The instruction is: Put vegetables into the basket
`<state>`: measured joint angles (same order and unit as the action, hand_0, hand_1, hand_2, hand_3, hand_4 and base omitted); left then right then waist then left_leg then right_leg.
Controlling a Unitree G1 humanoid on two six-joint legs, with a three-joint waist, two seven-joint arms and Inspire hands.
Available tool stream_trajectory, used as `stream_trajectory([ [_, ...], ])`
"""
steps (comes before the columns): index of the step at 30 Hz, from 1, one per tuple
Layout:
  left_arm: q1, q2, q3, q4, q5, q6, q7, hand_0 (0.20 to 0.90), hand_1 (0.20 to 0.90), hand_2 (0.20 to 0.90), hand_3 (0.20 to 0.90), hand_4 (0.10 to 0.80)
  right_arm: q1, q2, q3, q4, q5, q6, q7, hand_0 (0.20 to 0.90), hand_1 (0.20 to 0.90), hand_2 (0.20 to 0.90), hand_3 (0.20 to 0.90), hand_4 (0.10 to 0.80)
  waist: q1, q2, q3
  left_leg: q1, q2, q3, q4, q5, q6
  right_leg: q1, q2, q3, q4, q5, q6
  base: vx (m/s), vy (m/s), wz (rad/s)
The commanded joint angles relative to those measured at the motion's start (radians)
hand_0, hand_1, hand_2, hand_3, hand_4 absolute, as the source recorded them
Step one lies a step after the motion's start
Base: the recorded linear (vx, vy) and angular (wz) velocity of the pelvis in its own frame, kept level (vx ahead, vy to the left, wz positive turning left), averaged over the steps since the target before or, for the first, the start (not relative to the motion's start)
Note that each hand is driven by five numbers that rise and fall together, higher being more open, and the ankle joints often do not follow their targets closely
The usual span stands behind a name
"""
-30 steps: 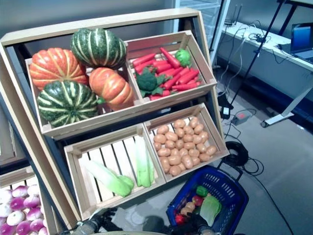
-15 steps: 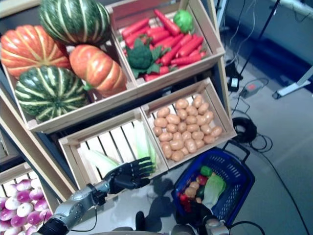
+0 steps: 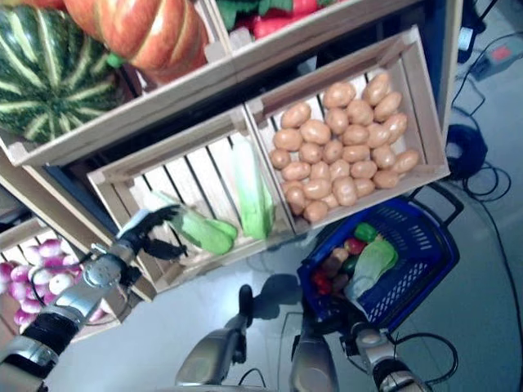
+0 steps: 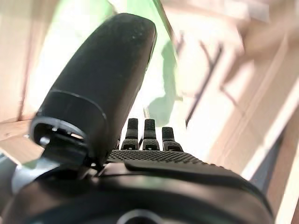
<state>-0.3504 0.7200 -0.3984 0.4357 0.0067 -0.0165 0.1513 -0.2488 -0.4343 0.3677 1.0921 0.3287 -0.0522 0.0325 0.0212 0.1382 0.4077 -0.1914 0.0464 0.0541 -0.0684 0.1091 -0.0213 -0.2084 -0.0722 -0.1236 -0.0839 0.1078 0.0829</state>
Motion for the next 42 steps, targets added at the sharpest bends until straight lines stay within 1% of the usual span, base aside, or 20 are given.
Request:
stream_trajectory([
  [1, -0.097, 0.059, 0.048, -0.012, 0.122, -0.071, 0.193, 0.9, 0.9, 0.9, 0.9, 0.8, 0.017, 0.002, 0.036, -0.032, 0.056, -0.054, -0.015, 0.9, 0.9, 0.9, 0.9, 0.8, 0.001, -0.064, -0.017, -0.108, -0.009, -0.049, 0.057, -0.016, -0.034, -0.061, -0.051, -0.012, 0.134, -0.061, -0.01, -0.087, -0.067, 0.02],
  [2, -0.105, 0.063, 0.048, -0.003, 0.159, -0.082, 0.232, 0.9, 0.9, 0.9, 0.9, 0.8, 0.016, 0.006, 0.032, -0.031, 0.055, -0.057, -0.015, 0.9, 0.9, 0.9, 0.9, 0.8, 0.003, -0.067, -0.012, -0.11, -0.011, -0.054, 0.056, -0.016, -0.033, -0.063, -0.049, -0.013, 0.134, -0.061, -0.01, -0.098, -0.074, 0.03],
  [5, -0.123, 0.059, 0.051, 0.006, 0.3, -0.079, 0.329, 0.9, 0.9, 0.9, 0.9, 0.8, 0.008, 0.014, 0.03, -0.036, 0.059, -0.06, -0.023, 0.9, 0.9, 0.9, 0.9, 0.8, 0.01, -0.076, -0.002, -0.124, -0.014, -0.06, 0.056, -0.014, -0.036, -0.071, -0.047, -0.023, 0.13, -0.057, -0.008, -0.081, -0.057, 0.12],
  [7, -0.139, 0.058, 0.042, 0.021, 0.385, -0.071, 0.371, 0.9, 0.9, 0.9, 0.9, 0.8, -0.009, 0.018, 0.031, -0.033, 0.066, -0.056, -0.023, 0.9, 0.9, 0.9, 0.9, 0.8, 0.012, -0.08, 0.003, -0.133, -0.016, -0.064, 0.057, -0.011, -0.036, -0.08, -0.047, -0.026, 0.132, -0.052, -0.007, -0.07, -0.026, 0.1],
  [8, -0.15, 0.062, 0.029, 0.027, 0.423, -0.061, 0.388, 0.9, 0.9, 0.9, 0.9, 0.8, -0.02, 0.017, 0.033, -0.031, 0.067, -0.054, -0.021, 0.9, 0.9, 0.9, 0.9, 0.8, 0.011, -0.081, 0.008, -0.138, -0.016, -0.064, 0.058, -0.008, -0.037, -0.086, -0.047, -0.026, 0.134, -0.05, -0.007, -0.067, 0.005, 0.01],
  [9, -0.176, 0.073, -0.004, 0.042, 0.498, -0.049, 0.401, 0.9, 0.9, 0.9, 0.9, 0.8, -0.036, 0.015, 0.036, -0.03, 0.067, -0.047, -0.018, 0.9, 0.9, 0.9, 0.9, 0.8, 0.008, -0.082, 0.012, -0.142, -0.017, -0.063, 0.058, -0.006, -0.04, -0.091, -0.047, -0.025, 0.135, -0.048, -0.006, -0.052, 0.017, 0.01],
  [11, -0.197, 0.08, -0.034, 0.048, 0.524, -0.029, 0.393, 0.9, 0.9, 0.9, 0.9, 0.8, -0.051, 0.015, 0.039, -0.036, 0.063, -0.035, -0.021, 0.9, 0.9, 0.9, 0.9, 0.8, 0.004, -0.081, 0.018, -0.146, -0.017, -0.059, 0.06, -0.005, -0.04, -0.096, -0.048, -0.024, 0.138, -0.047, -0.006, -0.041, 0.043, 0.02],
  [13, -0.222, 0.096, -0.082, 0.056, 0.545, -0.012, 0.388, 0.9, 0.9, 0.9, 0.9, 0.8, -0.065, 0.009, 0.043, -0.051, 0.065, -0.021, -0.024, 0.9, 0.9, 0.9, 0.9, 0.8, -0.002, -0.08, 0.024, -0.148, -0.019, -0.054, 0.062, -0.006, -0.041, -0.102, -0.05, -0.022, 0.142, -0.045, -0.004, -0.045, 0.068, 0.0],
  [14, -0.241, 0.104, -0.115, 0.064, 0.564, -0.007, 0.364, 0.9, 0.9, 0.9, 0.9, 0.8, -0.072, 0.003, 0.045, -0.064, 0.066, -0.016, -0.018, 0.9, 0.9, 0.9, 0.9, 0.8, -0.007, -0.08, 0.027, -0.148, -0.021, -0.052, 0.062, -0.006, -0.041, -0.103, -0.051, -0.021, 0.142, -0.044, -0.004, -0.029, 0.052, -0.02],
  [15, -0.244, 0.104, -0.118, 0.066, 0.571, -0.007, 0.361, 0.9, 0.9, 0.9, 0.9, 0.8, -0.072, 0.002, 0.044, -0.064, 0.065, -0.016, -0.017, 0.9, 0.9, 0.9, 0.9, 0.8, -0.007, -0.08, 0.028, -0.148, -0.021, -0.052, 0.062, -0.006, -0.041, -0.103, -0.051, -0.021, 0.142, -0.044, -0.004, -0.031, 0.057, -0.02],
  [17, -0.269, 0.114, -0.157, 0.071, 0.602, 0.0, 0.318, 0.9, 0.9, 0.9, 0.9, 0.8, -0.082, -0.003, 0.044, -0.069, 0.049, -0.015, -0.01, 0.9, 0.9, 0.9, 0.9, 0.8, -0.012, -0.079, 0.034, -0.152, -0.022, -0.046, 0.065, -0.006, -0.042, -0.11, -0.053, -0.022, 0.146, -0.042, -0.002, -0.028, 0.05, -0.02],
  [18, -0.271, 0.116, -0.161, 0.07, 0.602, 0.001, 0.313, 0.9, 0.9, 0.9, 0.9, 0.8, -0.083, -0.003, 0.043, -0.07, 0.046, -0.014, -0.01, 0.9, 0.9, 0.9, 0.9, 0.8, -0.013, -0.079, 0.035, -0.152, -0.022, -0.045, 0.066, -0.006, -0.043, -0.111, -0.053, -0.021, 0.147, -0.042, -0.001, -0.024, 0.056, -0.02],
  [21, -0.292, 0.132, -0.212, 0.073, 0.626, 0.01, 0.243, 0.9, 0.9, 0.9, 0.9, 0.8, -0.096, -0.019, 0.041, -0.067, 0.036, -0.007, -0.01, 0.9, 0.9, 0.9, 0.9, 0.8, -0.023, -0.079, 0.045, -0.156, -0.022, -0.037, 0.068, -0.004, -0.044, -0.119, -0.054, -0.015, 0.149, -0.037, 0.001, -0.021, 0.048, -0.03],
  [25, -0.306, 0.184, -0.277, 0.018, 0.594, 0.034, 0.109, 0.9, 0.9, 0.9, 0.9, 0.8, -0.112, -0.05, 0.032, -0.061, 0.025, -0.002, 0.009, 0.9, 0.9, 0.9, 0.9, 0.8, -0.03, -0.074, 0.059, -0.159, -0.025, -0.03, 0.075, -0.007, -0.044, -0.123, -0.054, -0.006, 0.147, -0.03, 0.004, 0.009, 0.035, -0.04],
  [29, -0.33, 0.226, -0.304, -0.029, 0.569, 0.053, 0.051, 0.9, 0.9, 0.9, 0.9, 0.8, -0.129, -0.065, 0.03, -0.064, 0.026, -0.003, 0.014, 0.9, 0.9, 0.9, 0.9, 0.8, -0.027, -0.068, 0.07, -0.168, -0.026, -0.025, 0.071, -0.002, -0.042, -0.134, -0.057, -0.011, 0.148, -0.025, 0.007, -0.014, 0.002, -0.02],
  [31, -0.35, 0.241, -0.315, -0.041, 0.564, 0.049, 0.0, 0.9, 0.9, 0.9, 0.9, 0.8, -0.14, -0.068, 0.031, -0.065, 0.036, -0.004, 0.01, 0.9, 0.9, 0.9, 0.9, 0.8, -0.024, -0.066, 0.074, -0.173, -0.028, -0.026, 0.069, 0.0, -0.042, -0.139, -0.058, -0.014, 0.149, -0.024, 0.008, -0.047, -0.021, 0.03],
  [34, -0.39, 0.261, -0.344, -0.075, 0.549, 0.059, -0.126, 0.9, 0.9, 0.9, 0.9, 0.8, -0.169, -0.073, 0.027, -0.069, 0.042, 0.002, 0.012, 0.9, 0.9, 0.9, 0.9, 0.8, -0.024, -0.06, 0.085, -0.185, -0.028, -0.029, 0.065, 0.006, -0.043, -0.153, -0.057, -0.018, 0.154, -0.022, 0.012, -0.053, -0.019, 0.05],
  [35, -0.404, 0.267, -0.354, -0.088, 0.543, 0.07, -0.193, 0.9, 0.9, 0.9, 0.9, 0.8, -0.18, -0.072, 0.025, -0.068, 0.04, 0.004, 0.011, 0.9, 0.9, 0.9, 0.9, 0.8, -0.023, -0.058, 0.088, -0.188, -0.027, -0.028, 0.06, 0.009, -0.044, -0.156, -0.057, -0.019, 0.153, -0.021, 0.014, -0.056, -0.015, 0.08],
  [37, -0.419, 0.271, -0.366, -0.105, 0.529, 0.09, -0.275, 0.9, 0.9, 0.9, 0.9, 0.8, -0.196, -0.07, 0.025, -0.061, 0.038, 0.003, 0.01, 0.9, 0.9, 0.9, 0.9, 0.8, -0.021, -0.056, 0.094, -0.19, -0.026, -0.026, 0.052, 0.014, -0.044, -0.16, -0.057, -0.022, 0.15, -0.017, 0.015, -0.048, -0.017, 0.08],
  [42, -0.44, 0.283, -0.378, -0.13, 0.508, 0.113, -0.326, 0.9, 0.9, 0.9, 0.9, 0.8, -0.208, -0.068, 0.021, -0.052, 0.039, 0.002, 0.013, 0.9, 0.9, 0.9, 0.9, 0.8, -0.018, -0.054, 0.101, -0.197, -0.026, -0.03, 0.051, 0.014, -0.043, -0.169, -0.055, -0.028, 0.157, -0.019, 0.016, -0.012, -0.008, 0.01],
])
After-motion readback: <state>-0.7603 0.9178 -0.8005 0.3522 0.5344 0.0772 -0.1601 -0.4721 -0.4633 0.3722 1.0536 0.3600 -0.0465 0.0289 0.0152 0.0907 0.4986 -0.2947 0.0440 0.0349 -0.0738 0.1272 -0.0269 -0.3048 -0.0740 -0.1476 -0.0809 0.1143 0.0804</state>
